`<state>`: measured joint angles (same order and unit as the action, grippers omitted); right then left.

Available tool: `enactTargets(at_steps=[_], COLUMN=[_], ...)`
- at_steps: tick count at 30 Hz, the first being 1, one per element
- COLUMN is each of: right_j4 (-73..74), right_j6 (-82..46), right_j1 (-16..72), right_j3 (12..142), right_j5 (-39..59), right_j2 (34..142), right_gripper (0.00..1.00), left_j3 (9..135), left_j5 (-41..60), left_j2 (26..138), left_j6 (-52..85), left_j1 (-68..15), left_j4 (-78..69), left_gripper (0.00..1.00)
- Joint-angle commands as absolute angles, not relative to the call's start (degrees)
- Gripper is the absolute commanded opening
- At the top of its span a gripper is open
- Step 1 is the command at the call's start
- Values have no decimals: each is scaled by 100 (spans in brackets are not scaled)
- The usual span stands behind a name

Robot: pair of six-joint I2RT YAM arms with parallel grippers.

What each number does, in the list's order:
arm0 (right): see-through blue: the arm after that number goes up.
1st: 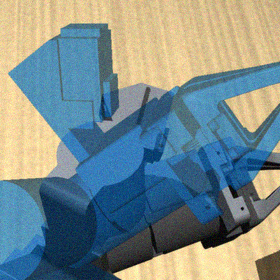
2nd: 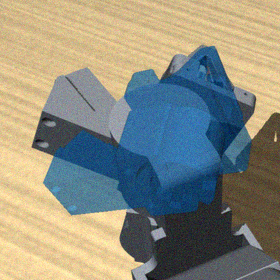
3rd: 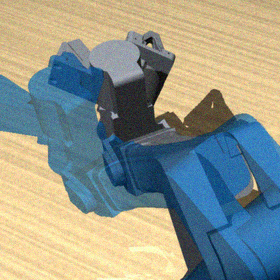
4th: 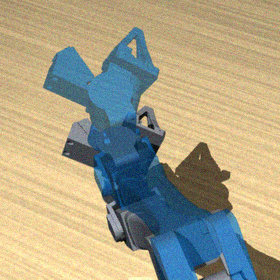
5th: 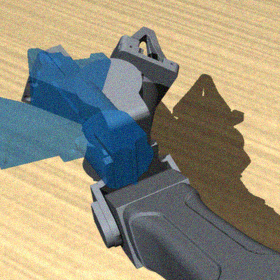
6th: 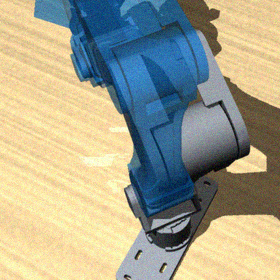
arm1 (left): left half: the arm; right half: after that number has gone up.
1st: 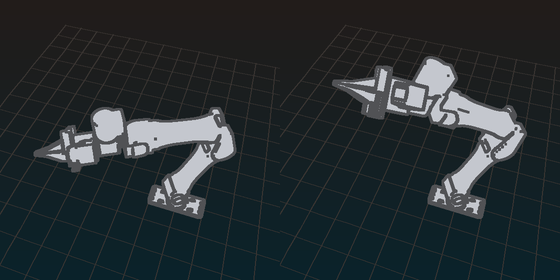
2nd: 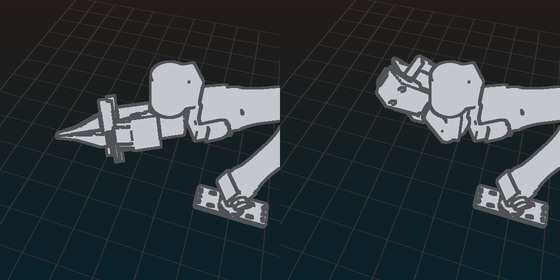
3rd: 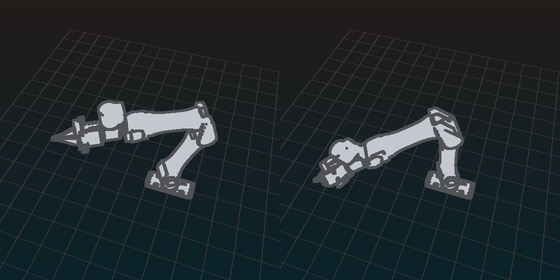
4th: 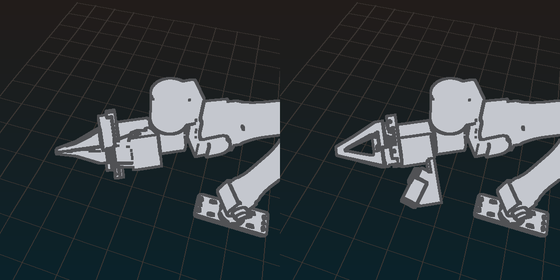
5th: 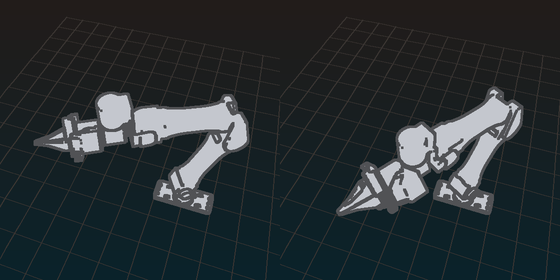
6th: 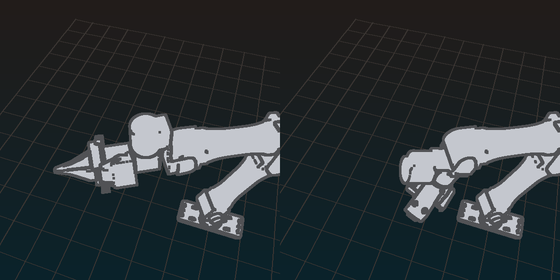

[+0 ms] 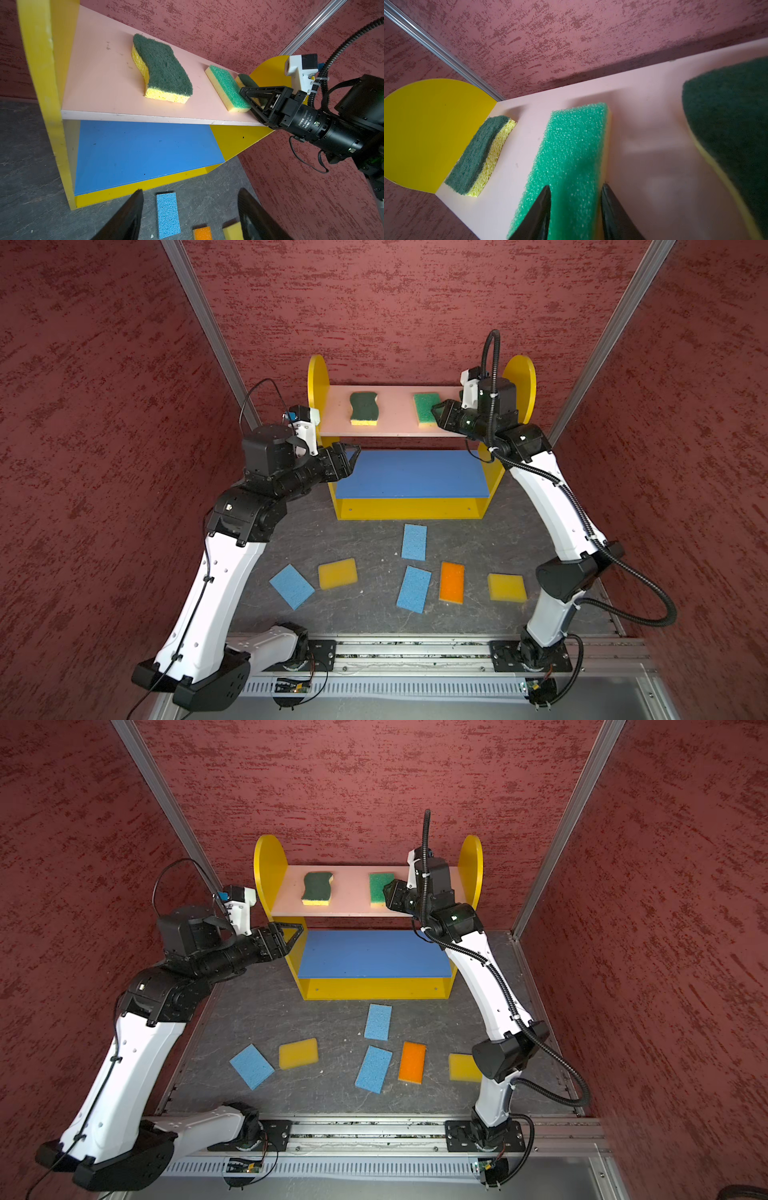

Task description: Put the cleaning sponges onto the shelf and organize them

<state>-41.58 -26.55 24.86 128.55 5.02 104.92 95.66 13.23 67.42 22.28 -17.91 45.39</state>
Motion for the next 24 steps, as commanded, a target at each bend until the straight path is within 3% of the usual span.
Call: enactTargets(at_steps=[1,24], right_j4=[-4550,-4522], right_j6=[-2541,-2565], right_j1=[2544,2716], right_j3=[13057,13254], right_j5=[281,369], right_j2=[10583,10789], right_gripper=[38,35], left_j3=[9503,9260], left_j5=[1377,1496], left_j2=[6654,6412], left_j6=[2242,2317], left_j1=[-1731,-1433], left_j4=[4533,4500], left_gripper=[72,73])
